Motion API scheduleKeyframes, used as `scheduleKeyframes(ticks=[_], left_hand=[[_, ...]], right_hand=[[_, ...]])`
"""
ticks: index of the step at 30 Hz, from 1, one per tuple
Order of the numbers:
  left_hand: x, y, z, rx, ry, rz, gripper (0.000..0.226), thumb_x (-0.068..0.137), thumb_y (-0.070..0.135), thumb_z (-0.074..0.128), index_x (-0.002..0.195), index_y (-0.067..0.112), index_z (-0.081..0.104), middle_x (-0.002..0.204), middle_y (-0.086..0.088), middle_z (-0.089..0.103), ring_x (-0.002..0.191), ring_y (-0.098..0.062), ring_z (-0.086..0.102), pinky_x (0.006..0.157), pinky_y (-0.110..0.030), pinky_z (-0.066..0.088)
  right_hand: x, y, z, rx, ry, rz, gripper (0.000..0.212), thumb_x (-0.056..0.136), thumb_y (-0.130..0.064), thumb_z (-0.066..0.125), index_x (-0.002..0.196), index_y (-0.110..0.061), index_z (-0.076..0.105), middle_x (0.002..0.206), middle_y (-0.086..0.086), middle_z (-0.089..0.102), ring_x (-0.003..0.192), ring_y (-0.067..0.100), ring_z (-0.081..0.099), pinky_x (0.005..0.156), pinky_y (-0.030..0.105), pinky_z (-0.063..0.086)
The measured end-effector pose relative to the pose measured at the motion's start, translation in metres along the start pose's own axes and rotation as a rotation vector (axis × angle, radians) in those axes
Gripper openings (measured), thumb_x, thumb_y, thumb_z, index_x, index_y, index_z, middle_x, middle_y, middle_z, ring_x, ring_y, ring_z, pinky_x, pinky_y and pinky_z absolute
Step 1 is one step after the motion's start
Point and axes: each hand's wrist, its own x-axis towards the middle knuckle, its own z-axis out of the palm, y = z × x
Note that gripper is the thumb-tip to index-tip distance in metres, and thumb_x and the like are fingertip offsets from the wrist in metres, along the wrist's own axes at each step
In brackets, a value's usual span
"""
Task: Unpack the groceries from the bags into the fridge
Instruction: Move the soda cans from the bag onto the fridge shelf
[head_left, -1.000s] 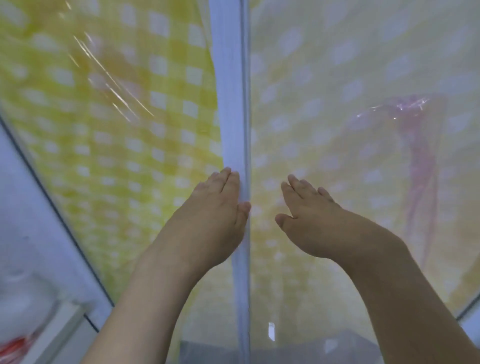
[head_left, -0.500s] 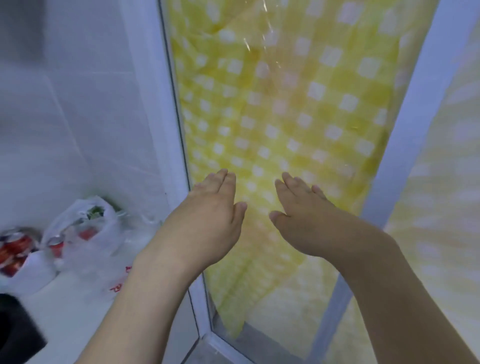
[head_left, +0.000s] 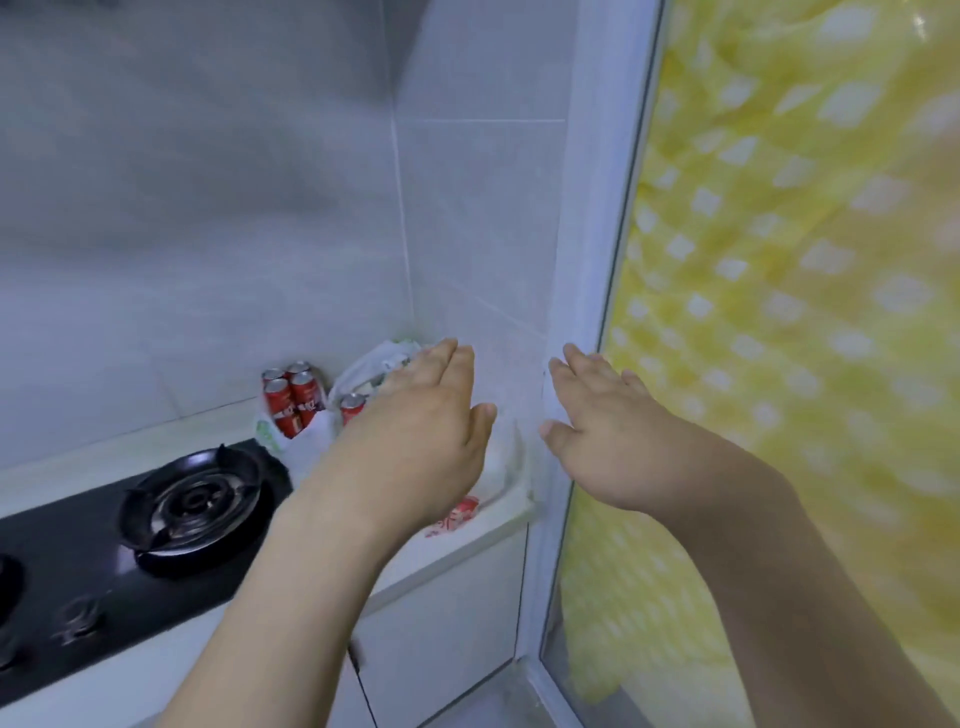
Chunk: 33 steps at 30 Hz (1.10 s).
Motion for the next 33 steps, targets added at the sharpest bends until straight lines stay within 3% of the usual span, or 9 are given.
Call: scheduleKeyframes(ticks=[16, 33], left_hand=[[0.023, -0.080, -0.018, 0.042, 0.103, -0.379, 0.061, 0.105, 0.038, 0.026, 0.156, 0.014, 0.004, 0.165, 0.000, 0.000, 0.150, -0.011, -0.001, 0.115, -0.021, -0.001], [0.092, -0.238, -0.032, 0.076, 0.086, -0.438, 0.060, 0.106, 0.037, 0.025, 0.156, 0.014, 0.003, 0.165, 0.000, -0.001, 0.150, -0.013, -0.001, 0.118, -0.026, 0.001]], right_hand=[[0.134, -0.063, 0.009, -0.007, -0.077, -0.379, 0.062, 0.105, -0.034, 0.026, 0.155, -0.016, -0.006, 0.162, 0.000, -0.017, 0.149, 0.014, -0.014, 0.119, 0.032, -0.009], [0.287, -0.160, 0.053, 0.030, -0.108, -0.431, 0.063, 0.104, -0.032, 0.029, 0.156, -0.019, -0.004, 0.162, -0.002, -0.016, 0.149, 0.013, -0.013, 0.118, 0.031, -0.008]])
